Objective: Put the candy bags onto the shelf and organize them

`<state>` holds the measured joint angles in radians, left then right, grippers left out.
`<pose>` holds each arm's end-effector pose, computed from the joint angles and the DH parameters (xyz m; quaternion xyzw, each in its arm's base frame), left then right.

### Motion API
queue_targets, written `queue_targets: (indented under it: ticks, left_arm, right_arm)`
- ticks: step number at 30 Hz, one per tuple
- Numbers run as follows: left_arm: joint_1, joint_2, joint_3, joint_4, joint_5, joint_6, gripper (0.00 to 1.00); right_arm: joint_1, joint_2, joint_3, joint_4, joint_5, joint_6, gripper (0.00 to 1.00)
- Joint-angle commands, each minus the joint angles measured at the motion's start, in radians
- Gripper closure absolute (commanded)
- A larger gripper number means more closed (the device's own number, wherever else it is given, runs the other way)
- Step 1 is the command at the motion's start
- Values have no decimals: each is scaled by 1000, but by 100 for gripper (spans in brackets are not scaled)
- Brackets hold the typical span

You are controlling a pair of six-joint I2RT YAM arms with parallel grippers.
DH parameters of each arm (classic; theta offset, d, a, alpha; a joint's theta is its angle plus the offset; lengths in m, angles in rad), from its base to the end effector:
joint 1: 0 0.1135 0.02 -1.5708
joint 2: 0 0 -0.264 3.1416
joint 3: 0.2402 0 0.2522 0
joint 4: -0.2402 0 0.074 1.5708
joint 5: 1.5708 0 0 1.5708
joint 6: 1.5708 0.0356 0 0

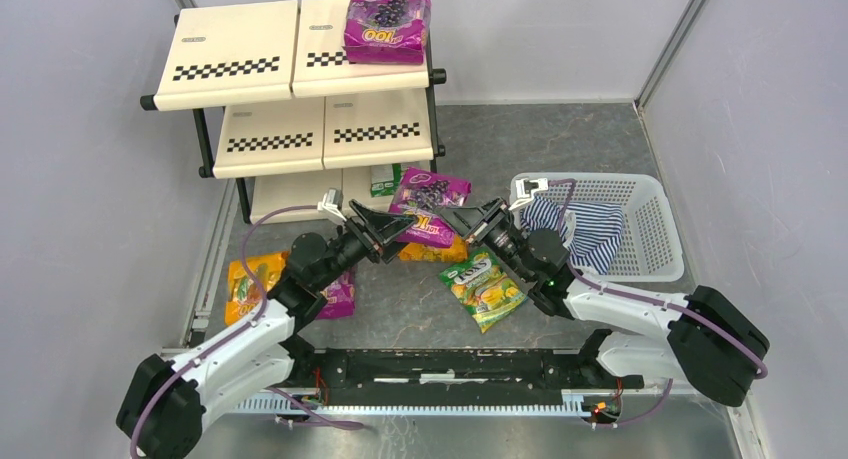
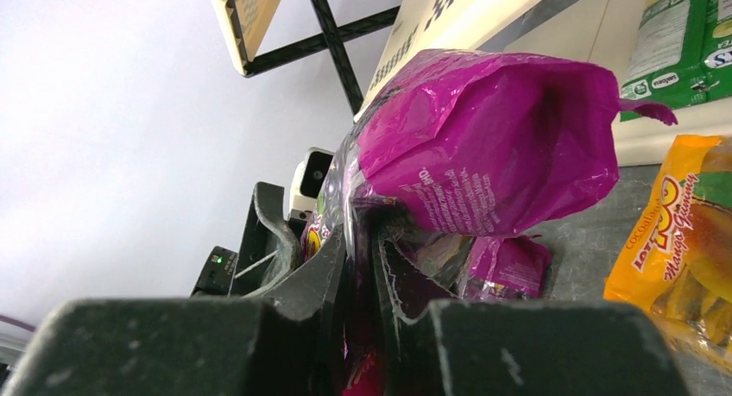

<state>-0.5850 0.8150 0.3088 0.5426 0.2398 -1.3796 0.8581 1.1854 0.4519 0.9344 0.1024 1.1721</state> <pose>0.1544 -0.1124 0.2433 -0.1872 0.6688 -0.6406 0.3277 0.1663 0.1868 0.2605 0.1379 0.6178 0.6400 0.4355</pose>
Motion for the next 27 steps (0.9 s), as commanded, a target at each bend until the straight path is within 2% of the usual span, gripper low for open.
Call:
queue_targets:
  ticks: [1, 7, 12, 27]
  left_arm:
    - [-31, 45, 53, 105, -66, -58, 0]
    - [-61, 91, 69, 148, -143, -73, 1]
    - [-81, 106, 85, 163, -207, -61, 6]
    - [-101, 52, 84, 160, -237, -47, 31]
  right_arm:
    - [4, -42, 18, 200, -8, 43, 92]
    - [21, -49, -3, 222, -6, 60, 92]
    - [32, -49, -12, 227, -3, 73, 92]
    - [39, -85, -51, 190, -12, 73, 87]
